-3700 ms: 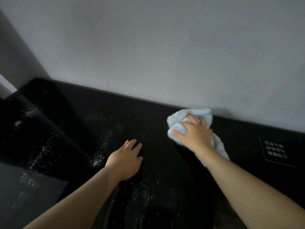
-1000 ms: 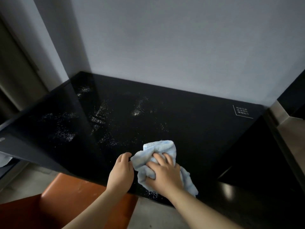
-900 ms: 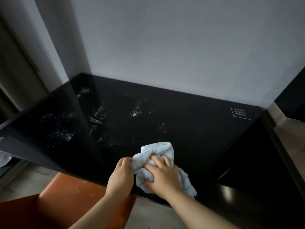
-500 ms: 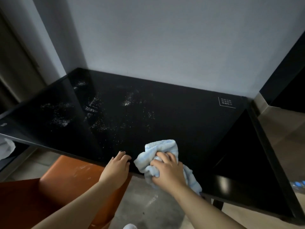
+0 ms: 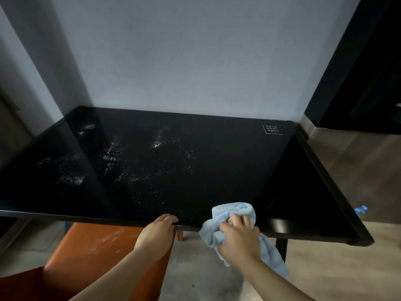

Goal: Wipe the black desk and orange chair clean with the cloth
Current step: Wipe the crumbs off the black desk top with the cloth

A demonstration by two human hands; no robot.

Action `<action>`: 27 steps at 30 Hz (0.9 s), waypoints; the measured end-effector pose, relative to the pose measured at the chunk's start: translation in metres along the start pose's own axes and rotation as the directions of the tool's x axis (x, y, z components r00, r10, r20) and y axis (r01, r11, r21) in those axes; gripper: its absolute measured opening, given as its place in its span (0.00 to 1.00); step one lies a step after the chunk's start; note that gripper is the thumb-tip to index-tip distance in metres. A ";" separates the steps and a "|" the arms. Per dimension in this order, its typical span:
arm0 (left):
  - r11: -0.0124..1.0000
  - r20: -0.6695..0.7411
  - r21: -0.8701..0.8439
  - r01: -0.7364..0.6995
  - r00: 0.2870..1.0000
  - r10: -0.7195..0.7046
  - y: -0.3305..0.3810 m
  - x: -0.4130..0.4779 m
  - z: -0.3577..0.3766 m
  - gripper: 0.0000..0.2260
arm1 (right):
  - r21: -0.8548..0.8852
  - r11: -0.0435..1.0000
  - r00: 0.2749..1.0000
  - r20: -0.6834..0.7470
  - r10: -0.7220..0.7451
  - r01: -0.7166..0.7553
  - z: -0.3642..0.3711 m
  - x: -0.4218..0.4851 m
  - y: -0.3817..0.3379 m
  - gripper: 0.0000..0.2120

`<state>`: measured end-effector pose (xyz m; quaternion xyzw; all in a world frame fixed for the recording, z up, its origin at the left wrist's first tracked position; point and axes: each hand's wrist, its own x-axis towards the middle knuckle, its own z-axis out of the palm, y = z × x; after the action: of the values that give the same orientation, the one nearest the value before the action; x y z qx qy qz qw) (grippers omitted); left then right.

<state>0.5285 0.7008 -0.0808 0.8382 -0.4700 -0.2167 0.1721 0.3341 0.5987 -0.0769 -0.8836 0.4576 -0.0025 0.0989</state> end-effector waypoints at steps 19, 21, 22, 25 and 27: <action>0.987 -0.069 0.074 -0.144 0.986 0.149 -0.077 0.014 -0.037 0.19 | -0.033 0.997 0.995 -0.069 -0.066 0.064 0.042 0.024 -0.101 0.19; 0.987 -0.032 0.099 -0.128 0.991 0.132 -0.073 0.014 -0.033 0.19 | -0.035 0.999 0.995 -0.095 0.010 -0.013 0.035 0.018 -0.084 0.18; 0.987 -0.030 0.099 -0.128 0.991 0.132 -0.069 0.016 -0.028 0.19 | -0.046 0.997 0.996 -0.070 0.054 -0.057 0.028 0.011 -0.074 0.18; 0.973 0.022 0.025 -0.228 0.974 0.228 -0.044 0.018 -0.021 0.19 | -0.110 0.952 0.958 -0.051 0.282 -0.286 0.020 -0.024 -0.039 0.18; 0.952 0.051 0.033 -0.306 0.951 0.304 -0.022 0.017 -0.013 0.19 | -0.164 0.894 0.909 -0.040 0.416 -0.417 0.009 -0.050 -0.022 0.18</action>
<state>0.5589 0.6979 -0.0843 0.7538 -0.6017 -0.1971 0.1756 0.3239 0.6534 -0.0773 -0.7704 0.6347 0.0557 0.0210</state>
